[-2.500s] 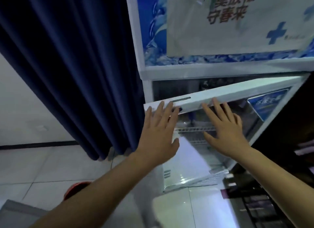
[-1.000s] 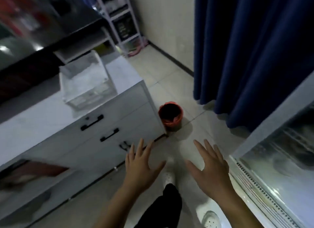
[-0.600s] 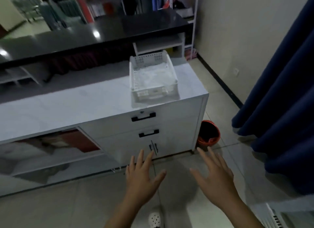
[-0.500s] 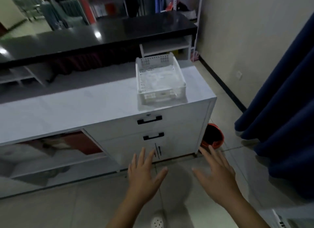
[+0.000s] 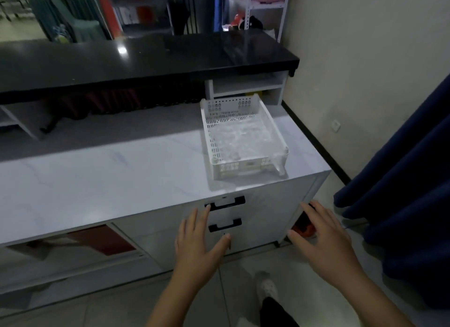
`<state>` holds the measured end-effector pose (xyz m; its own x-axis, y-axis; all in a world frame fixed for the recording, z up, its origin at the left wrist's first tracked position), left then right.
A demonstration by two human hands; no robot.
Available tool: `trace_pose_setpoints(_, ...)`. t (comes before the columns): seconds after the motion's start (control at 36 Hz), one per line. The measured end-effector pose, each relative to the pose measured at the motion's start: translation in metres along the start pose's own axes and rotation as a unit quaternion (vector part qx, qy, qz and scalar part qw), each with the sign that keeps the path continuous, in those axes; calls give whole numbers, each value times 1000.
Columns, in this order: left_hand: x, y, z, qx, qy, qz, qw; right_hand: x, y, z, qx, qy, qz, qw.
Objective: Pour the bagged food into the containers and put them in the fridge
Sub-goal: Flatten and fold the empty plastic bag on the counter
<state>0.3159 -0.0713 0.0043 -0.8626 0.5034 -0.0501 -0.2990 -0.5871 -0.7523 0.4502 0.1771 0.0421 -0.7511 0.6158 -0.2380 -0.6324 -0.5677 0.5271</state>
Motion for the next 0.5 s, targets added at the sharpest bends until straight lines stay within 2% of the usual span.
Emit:
trace_pose_setpoints(0.14, 64, -24, 17, -3, -38, -44, 998, 68, 20, 7, 31, -14, 12, 999)
trace_pose_setpoints(0.22, 105, -40, 25, 40, -55, -65, 996, 111, 32, 9, 50, -12, 36, 998)
trace_pose_setpoints(0.28, 132, -49, 26, 69, -63, -79, 993, 140, 40, 7, 14, 6, 70, 997)
trace_pose_setpoints(0.39, 181, -54, 14, 136, -36, -89, 986, 185, 49, -14, -179, 57, 170, 967)
trace_pose_setpoints(0.44, 200, -53, 8, 165, -35, -96, 981, 204, 47, -20, -198, 68, 182, 961)
trace_pose_setpoints(0.5, 218, -53, 4, 166, -38, -104, 980, 219, 51, -15, -175, 45, 204, 962)
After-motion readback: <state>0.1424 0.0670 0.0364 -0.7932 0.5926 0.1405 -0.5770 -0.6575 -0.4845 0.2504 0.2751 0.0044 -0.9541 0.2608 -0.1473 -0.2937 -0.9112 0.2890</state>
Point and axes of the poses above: each hand's wrist, its own x-axis towards the middle knuckle, its own z-axis out of the back of the hand, y = z × x, the point moved 8 cm from there along x, towards the middle knuckle, and after that the axes turned 8 degrees about -z, right-handed, at the moved point
